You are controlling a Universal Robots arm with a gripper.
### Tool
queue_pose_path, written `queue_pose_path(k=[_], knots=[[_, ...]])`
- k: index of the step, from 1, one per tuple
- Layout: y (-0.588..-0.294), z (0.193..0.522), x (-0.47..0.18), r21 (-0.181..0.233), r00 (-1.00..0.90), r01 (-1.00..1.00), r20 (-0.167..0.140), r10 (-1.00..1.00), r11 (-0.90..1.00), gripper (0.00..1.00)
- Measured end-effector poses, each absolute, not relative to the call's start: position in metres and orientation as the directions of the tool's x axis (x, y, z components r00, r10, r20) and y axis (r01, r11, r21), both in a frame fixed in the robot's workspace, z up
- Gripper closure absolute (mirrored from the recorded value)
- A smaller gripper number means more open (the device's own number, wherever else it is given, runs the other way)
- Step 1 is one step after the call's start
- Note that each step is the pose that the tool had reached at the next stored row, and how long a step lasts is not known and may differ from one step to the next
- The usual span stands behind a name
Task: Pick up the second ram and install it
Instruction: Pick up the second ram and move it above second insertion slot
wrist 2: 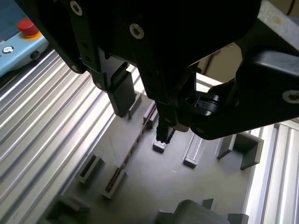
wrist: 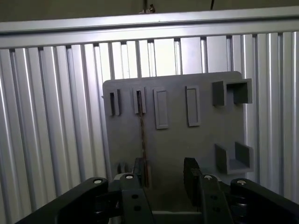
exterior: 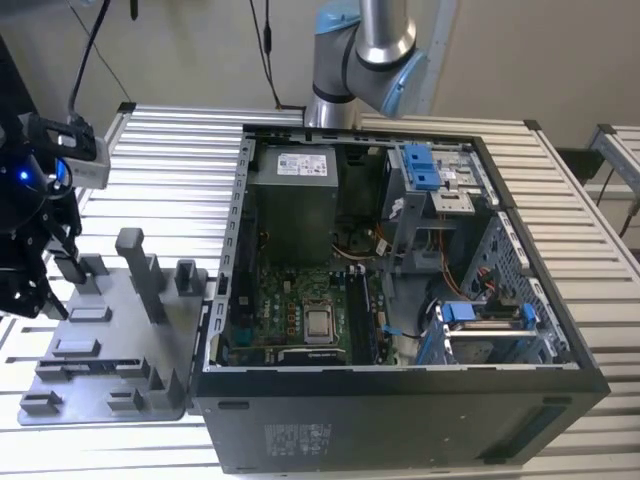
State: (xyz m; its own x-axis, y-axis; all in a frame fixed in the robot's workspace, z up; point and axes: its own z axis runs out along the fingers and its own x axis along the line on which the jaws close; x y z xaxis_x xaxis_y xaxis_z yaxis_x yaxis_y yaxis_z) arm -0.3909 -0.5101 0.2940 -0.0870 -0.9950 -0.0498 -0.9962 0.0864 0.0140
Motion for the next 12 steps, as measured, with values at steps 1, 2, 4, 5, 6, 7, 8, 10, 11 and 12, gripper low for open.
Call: queue_pose_path(k=[1, 2, 4, 5, 6, 7, 8, 10, 11, 12], knots=[[-0.5101, 0.2931, -0.3909, 0.014, -0.085, -0.996, -0.05, -0.995, 0.084, 0.52], [-0.51, 0.2923, -0.391, 0.014, -0.083, -0.997, -0.05, -0.995, 0.082, 0.52], [-0.5101, 0.2904, -0.391, 0.014, -0.076, -0.997, -0.05, -0.996, 0.075, 0.52], [-0.51, 0.2894, -0.391, 0.014, -0.072, -0.997, -0.05, -0.996, 0.071, 0.52], [-0.51, 0.2885, -0.391, 0.014, -0.066, -0.998, -0.05, -0.997, 0.066, 0.52], [-0.51, 0.2877, -0.391, 0.014, -0.061, -0.998, -0.05, -0.997, 0.061, 0.52], [-0.51, 0.2869, -0.391, 0.014, -0.056, -0.998, -0.05, -0.997, 0.055, 0.52], [-0.51, 0.2853, -0.391, 0.014, -0.047, -0.999, -0.05, -0.998, 0.046, 0.52], [-0.51, 0.2846, -0.391, 0.014, -0.042, -0.999, -0.05, -0.998, 0.042, 0.52], [-0.5101, 0.2838, -0.391, 0.014, -0.038, -0.999, -0.05, -0.998, 0.038, 0.52]])
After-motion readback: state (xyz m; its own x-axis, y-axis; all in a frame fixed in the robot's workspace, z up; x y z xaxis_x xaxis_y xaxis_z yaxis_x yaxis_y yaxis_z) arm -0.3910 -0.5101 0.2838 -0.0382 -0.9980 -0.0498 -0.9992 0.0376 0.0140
